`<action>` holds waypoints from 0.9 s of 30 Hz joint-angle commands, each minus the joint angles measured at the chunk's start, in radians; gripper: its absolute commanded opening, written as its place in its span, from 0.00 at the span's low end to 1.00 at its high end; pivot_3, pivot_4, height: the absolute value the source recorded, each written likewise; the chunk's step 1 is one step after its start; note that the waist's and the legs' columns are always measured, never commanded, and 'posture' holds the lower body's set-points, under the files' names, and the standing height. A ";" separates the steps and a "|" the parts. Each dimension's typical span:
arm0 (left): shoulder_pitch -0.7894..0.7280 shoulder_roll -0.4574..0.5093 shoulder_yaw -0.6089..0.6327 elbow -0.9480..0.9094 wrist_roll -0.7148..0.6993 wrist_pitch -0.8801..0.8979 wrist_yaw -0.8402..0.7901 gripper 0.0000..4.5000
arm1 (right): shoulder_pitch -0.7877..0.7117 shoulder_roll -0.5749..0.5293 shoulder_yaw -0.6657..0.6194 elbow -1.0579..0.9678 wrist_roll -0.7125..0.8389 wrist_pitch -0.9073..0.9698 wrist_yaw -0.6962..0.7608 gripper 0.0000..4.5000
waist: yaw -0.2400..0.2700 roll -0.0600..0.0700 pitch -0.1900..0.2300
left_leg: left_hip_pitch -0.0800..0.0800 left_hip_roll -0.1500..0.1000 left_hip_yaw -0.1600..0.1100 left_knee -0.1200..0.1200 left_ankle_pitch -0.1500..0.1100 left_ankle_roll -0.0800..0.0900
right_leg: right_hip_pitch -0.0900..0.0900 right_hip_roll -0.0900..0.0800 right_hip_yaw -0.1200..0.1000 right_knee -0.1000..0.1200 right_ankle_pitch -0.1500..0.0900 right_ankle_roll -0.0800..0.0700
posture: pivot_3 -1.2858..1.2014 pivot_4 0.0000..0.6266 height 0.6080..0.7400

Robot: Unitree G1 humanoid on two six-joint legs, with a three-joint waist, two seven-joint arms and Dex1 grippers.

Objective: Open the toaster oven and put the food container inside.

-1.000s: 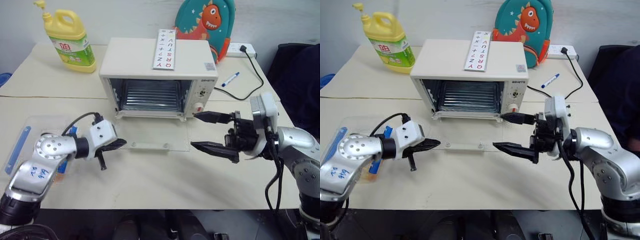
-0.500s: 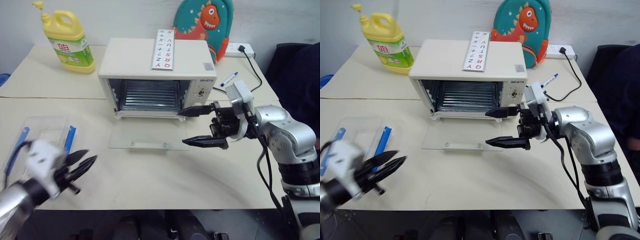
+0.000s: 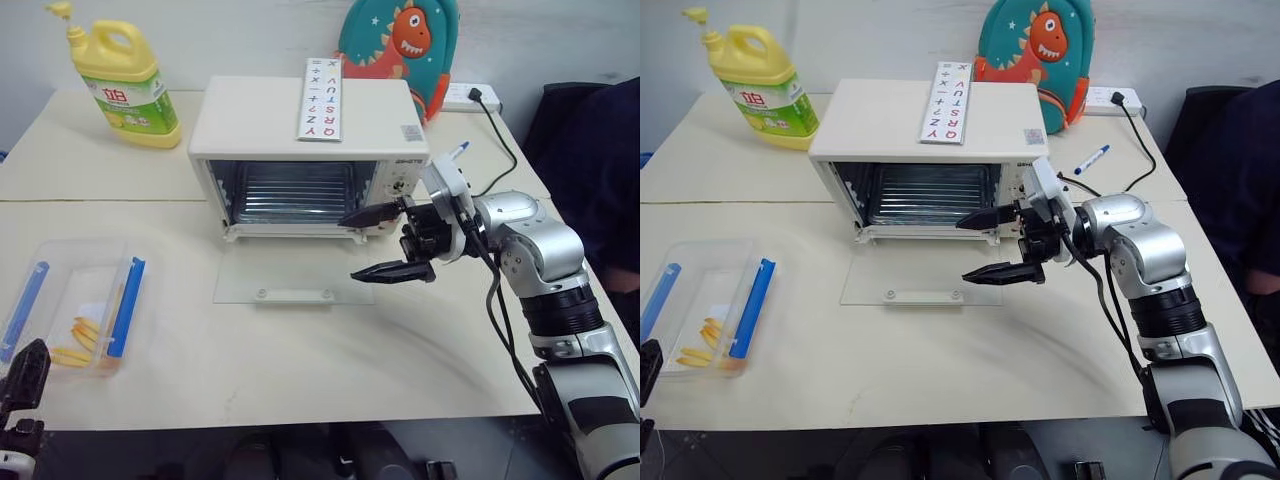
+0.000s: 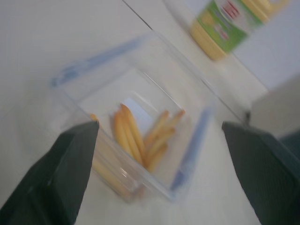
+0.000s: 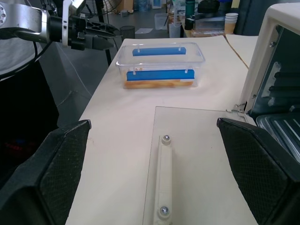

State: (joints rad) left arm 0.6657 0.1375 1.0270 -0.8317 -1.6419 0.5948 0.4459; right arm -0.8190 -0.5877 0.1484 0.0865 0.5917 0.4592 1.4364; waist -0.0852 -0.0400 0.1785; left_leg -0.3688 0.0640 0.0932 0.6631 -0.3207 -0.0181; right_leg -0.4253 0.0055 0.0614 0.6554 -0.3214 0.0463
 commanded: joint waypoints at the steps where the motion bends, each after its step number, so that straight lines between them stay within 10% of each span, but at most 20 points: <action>1: -0.036 0.018 -0.104 0.012 -0.135 -0.157 0.300 0.99 | 0.000 -0.011 -0.047 -0.049 0.011 0.009 -0.020 1.00 | 0.002 0.003 0.002 | 0.000 0.000 0.000 0.000 0.001 0.000 | 0.000 0.000 0.000 0.000 0.000 0.000 | 0.52 0.24 1.00; 19: -0.181 0.342 -0.351 0.105 -0.329 -0.393 0.804 0.99 | 0.102 -0.022 -0.118 -0.188 0.042 0.085 -0.123 1.00 | 0.021 0.003 0.002 | 0.008 0.000 0.000 0.001 0.005 -0.005 | 0.006 0.002 0.000 0.005 -0.001 -0.003 | 0.52 0.24 1.00; 27: -0.295 0.430 -0.322 0.248 -0.278 -0.412 0.866 0.53 | 0.146 -0.051 -0.150 -0.254 0.066 0.106 -0.156 1.00 | 0.035 0.003 0.002 | 0.016 0.000 0.001 -0.001 0.005 -0.006 | 0.014 0.003 -0.001 0.002 -0.002 -0.006 | 0.52 0.24 1.00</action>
State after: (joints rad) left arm 0.3730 0.5535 0.6792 -0.5759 -1.9377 0.1886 1.2990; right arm -0.6780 -0.6222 0.0312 -0.1229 0.6300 0.5662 1.2863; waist -0.0502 -0.0366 0.1809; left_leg -0.3530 0.0638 0.0940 0.6624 -0.3154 -0.0244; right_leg -0.4114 0.0078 0.0606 0.6570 -0.3232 0.0407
